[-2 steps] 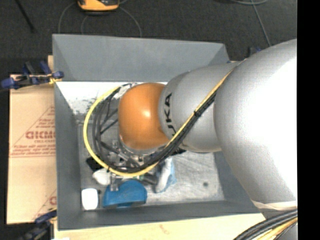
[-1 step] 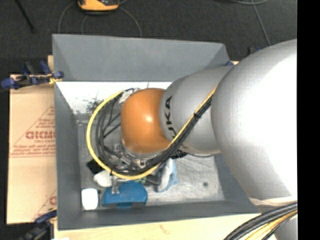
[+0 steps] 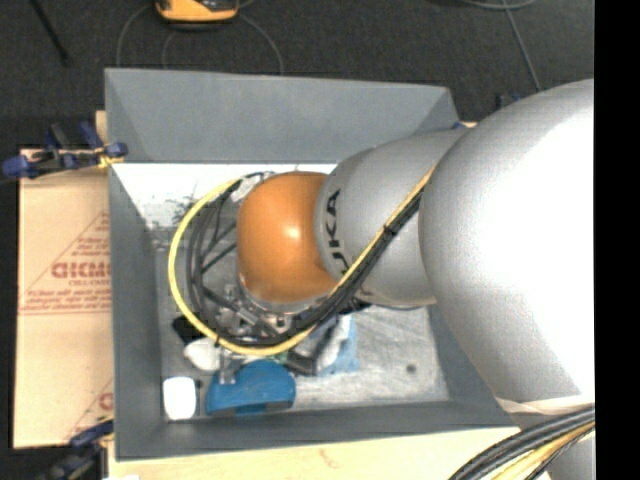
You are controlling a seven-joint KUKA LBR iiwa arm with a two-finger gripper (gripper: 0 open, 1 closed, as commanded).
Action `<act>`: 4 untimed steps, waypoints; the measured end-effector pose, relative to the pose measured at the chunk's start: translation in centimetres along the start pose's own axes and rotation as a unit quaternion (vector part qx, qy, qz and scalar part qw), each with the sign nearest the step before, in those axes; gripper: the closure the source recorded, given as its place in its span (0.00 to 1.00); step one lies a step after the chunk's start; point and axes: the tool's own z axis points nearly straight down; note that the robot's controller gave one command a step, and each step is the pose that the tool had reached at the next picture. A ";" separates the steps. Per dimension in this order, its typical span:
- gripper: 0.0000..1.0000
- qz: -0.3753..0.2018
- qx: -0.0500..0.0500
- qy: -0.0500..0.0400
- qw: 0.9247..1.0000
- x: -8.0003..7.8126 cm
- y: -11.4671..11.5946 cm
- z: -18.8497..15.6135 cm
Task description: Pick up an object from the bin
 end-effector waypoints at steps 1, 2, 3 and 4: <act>1.00 -0.012 0.004 0.010 1.000 -0.3 0.0 -3.7; 1.00 -0.017 0.001 0.003 1.000 0.1 1.0 -6.7; 1.00 -0.019 0.004 0.011 1.000 0.7 2.3 -8.4; 1.00 -0.021 0.001 0.003 1.000 0.7 2.1 -10.1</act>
Offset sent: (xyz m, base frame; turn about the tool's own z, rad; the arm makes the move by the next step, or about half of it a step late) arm -0.0245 0.0298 0.0199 -0.0347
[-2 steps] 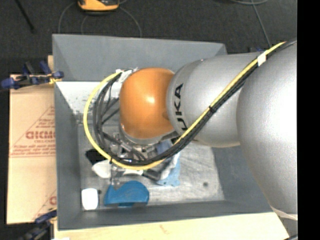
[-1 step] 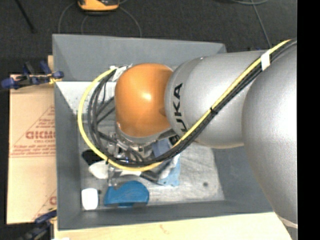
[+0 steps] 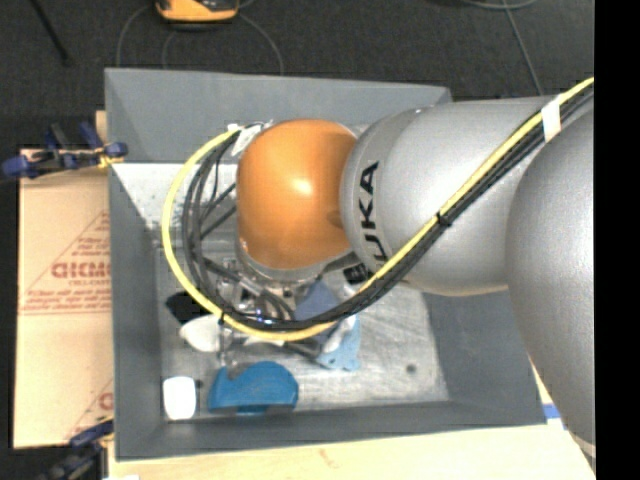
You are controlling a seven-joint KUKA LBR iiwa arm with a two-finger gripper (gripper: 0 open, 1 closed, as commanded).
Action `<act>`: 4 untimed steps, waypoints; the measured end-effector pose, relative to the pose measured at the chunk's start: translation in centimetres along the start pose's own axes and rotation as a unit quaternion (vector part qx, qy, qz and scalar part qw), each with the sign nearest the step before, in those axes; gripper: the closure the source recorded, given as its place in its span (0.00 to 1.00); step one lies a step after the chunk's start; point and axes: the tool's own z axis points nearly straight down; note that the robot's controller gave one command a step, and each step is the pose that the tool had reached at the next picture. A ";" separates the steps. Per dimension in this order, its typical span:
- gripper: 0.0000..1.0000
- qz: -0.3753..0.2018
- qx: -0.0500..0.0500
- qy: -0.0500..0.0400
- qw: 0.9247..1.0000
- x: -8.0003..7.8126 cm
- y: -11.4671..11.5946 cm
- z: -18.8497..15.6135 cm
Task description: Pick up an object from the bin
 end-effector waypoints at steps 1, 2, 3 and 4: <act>1.00 0.000 0.001 0.003 1.000 0.1 -0.1 0.7; 1.00 -0.089 0.001 0.004 0.996 -0.9 0.6 3.5; 1.00 -0.088 0.001 0.004 0.996 -0.9 0.6 3.5; 1.00 -0.097 0.001 0.005 0.995 1.7 2.2 2.2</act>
Offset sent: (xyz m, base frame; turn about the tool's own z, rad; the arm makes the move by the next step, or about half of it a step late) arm 0.0082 0.0071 -0.0344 -0.1796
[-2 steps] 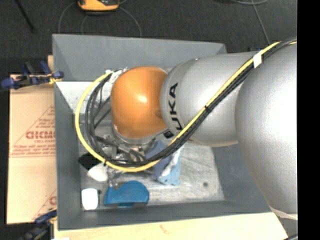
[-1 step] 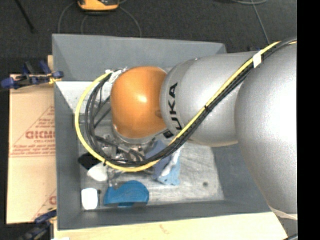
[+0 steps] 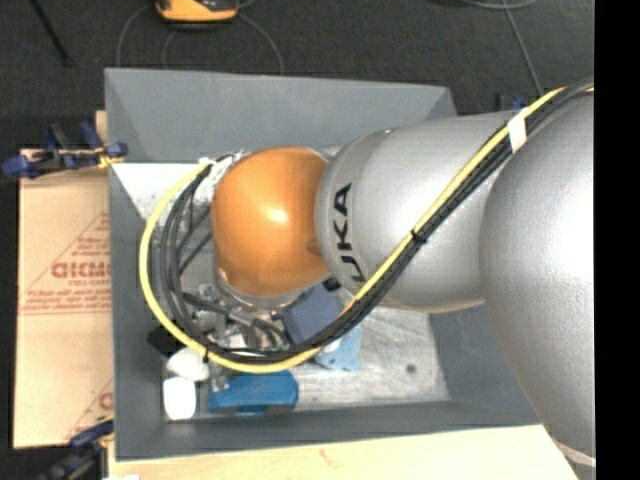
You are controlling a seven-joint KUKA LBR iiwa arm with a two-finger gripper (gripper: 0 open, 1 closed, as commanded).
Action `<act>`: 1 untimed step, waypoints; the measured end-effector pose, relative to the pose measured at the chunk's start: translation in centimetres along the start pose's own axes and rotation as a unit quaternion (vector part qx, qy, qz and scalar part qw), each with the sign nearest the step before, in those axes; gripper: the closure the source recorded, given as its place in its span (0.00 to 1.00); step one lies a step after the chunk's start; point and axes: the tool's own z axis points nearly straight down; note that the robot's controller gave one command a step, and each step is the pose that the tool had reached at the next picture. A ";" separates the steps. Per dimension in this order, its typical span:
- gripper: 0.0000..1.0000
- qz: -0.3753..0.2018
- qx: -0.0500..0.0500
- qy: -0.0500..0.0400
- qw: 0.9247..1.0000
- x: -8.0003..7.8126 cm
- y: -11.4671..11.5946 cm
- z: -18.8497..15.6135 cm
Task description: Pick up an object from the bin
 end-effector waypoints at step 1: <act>1.00 -0.012 0.000 -0.001 1.000 1.1 -2.9 -0.4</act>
Offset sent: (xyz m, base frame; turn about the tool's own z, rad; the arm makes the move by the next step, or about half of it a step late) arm -0.0070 -0.0365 0.0322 0.0012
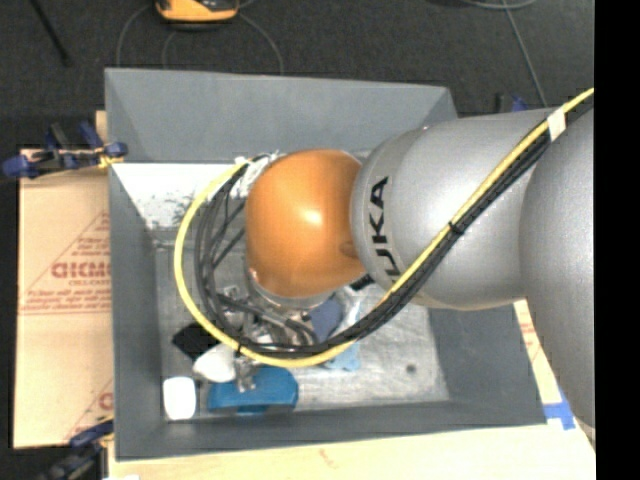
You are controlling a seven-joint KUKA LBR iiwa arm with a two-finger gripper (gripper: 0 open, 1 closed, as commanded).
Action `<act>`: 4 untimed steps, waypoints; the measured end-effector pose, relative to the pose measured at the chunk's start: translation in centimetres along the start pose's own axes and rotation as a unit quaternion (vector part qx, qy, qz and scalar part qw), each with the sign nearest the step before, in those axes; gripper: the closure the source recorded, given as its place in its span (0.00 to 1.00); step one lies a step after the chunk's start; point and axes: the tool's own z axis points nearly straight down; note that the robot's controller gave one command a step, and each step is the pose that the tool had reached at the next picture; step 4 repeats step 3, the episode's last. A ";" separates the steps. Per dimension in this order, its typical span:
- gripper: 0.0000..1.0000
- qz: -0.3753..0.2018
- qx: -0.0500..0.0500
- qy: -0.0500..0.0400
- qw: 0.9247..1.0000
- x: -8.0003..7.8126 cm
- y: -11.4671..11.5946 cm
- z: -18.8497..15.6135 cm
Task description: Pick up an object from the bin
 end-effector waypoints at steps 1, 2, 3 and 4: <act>1.00 0.010 0.001 0.000 1.000 0.4 -1.1 -1.9; 1.00 0.004 0.000 -0.001 1.000 -0.5 1.5 -3.0; 1.00 0.008 -0.001 -0.003 1.000 0.2 1.9 1.5; 1.00 0.008 -0.001 -0.003 1.000 0.2 1.9 1.5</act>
Offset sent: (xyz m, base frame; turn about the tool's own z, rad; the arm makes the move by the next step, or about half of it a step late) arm 0.0010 0.0240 0.0327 0.0043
